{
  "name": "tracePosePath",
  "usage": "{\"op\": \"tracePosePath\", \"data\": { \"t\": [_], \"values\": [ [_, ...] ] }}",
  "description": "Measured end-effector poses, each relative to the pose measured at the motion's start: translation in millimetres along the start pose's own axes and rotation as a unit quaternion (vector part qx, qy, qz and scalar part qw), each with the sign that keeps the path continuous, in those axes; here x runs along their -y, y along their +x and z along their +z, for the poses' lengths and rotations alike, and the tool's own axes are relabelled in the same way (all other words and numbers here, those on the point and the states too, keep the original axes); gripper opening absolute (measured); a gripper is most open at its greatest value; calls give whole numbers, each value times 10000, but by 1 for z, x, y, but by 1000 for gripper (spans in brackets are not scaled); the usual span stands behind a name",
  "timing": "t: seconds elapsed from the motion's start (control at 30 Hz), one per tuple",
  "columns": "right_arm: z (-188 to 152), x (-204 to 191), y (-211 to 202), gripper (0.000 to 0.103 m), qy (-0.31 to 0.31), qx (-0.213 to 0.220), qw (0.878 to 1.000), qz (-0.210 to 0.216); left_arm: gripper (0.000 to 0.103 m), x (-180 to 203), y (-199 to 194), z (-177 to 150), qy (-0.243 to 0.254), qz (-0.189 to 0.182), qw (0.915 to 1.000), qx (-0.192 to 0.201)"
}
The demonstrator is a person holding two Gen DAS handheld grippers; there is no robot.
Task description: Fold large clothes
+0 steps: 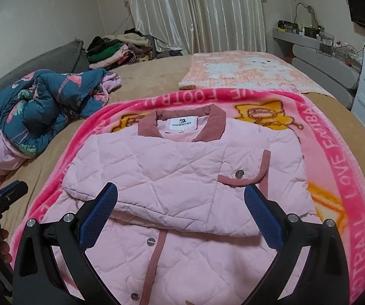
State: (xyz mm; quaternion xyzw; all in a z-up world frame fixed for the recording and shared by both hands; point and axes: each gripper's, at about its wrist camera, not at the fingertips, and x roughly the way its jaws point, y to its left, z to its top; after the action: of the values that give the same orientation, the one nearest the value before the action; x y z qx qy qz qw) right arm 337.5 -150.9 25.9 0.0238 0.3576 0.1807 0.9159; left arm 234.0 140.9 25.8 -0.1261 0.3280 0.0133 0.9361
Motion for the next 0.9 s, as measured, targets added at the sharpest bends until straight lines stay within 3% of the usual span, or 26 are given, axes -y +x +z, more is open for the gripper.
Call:
{"op": "tracePosePath", "data": {
  "t": [0.9],
  "values": [
    [-13,-6,-63,99,6,450,9979,471,94,42,-69,-24,466,165,9982,340]
  ]
}}
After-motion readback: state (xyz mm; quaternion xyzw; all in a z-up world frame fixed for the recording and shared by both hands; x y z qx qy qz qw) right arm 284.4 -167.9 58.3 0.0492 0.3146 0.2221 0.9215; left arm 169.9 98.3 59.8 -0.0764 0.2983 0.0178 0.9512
